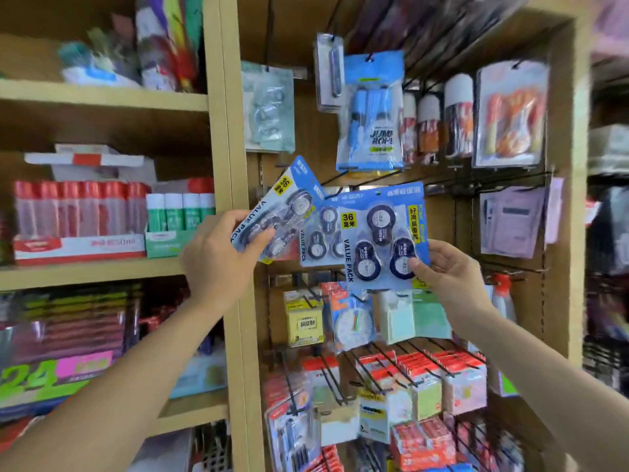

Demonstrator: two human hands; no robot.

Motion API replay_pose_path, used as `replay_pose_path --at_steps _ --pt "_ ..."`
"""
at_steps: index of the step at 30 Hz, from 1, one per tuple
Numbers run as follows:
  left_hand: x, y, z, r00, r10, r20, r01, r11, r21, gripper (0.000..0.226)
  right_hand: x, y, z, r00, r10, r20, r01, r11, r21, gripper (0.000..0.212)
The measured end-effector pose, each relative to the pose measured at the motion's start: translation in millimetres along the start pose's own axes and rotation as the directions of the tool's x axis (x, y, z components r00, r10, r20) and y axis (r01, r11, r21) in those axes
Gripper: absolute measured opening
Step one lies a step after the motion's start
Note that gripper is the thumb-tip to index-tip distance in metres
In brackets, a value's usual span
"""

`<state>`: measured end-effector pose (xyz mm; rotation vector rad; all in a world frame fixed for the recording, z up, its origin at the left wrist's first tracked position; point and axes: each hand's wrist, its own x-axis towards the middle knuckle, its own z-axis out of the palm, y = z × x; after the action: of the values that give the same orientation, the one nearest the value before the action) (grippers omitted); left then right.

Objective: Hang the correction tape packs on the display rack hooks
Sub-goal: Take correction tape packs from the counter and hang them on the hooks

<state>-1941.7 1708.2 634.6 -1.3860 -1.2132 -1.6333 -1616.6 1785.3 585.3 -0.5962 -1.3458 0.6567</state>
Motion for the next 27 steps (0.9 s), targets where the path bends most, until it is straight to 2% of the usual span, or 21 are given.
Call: replay_pose_path --at_steps 3,7,9,12,17,23,27 --pt "21 -8 19 0.992 0.108 -0.070 -0.106 0.994 0.036 0.036 20 -6 10 0.999 -0.030 0.024 0.031 0.999 -0.038 0.024" --pt "31 -22 44 0.977 0.205 -0.055 -0.194 0.968 0.162 0.042 39 -8 26 0.998 -0.057 0.041 0.062 0.989 -0.132 0.019" --pt "27 -28 53 0.950 0.305 -0.071 -0.277 0.924 0.264 0.039 49 -3 33 0.998 -0.054 0.033 0.059 0.984 -0.171 0.018" --pt "26 -35 56 0.902 0.422 -0.090 -0.379 0.874 0.304 0.043 62 10 42 0.999 -0.036 0.007 0.037 0.977 -0.212 0.021" --pt "26 -37 55 0.894 0.435 -0.106 -0.387 0.870 0.306 0.041 65 20 59 1.000 -0.013 -0.008 0.012 0.988 -0.152 0.017" --pt "27 -38 55 0.889 0.425 -0.170 -0.379 0.891 0.250 0.040 69 37 71 0.999 0.022 -0.032 -0.027 0.987 -0.159 0.015" --pt "26 -38 55 0.897 0.413 -0.154 -0.368 0.894 0.254 0.044 71 49 78 0.999 -0.009 -0.052 -0.001 0.980 -0.198 0.036"
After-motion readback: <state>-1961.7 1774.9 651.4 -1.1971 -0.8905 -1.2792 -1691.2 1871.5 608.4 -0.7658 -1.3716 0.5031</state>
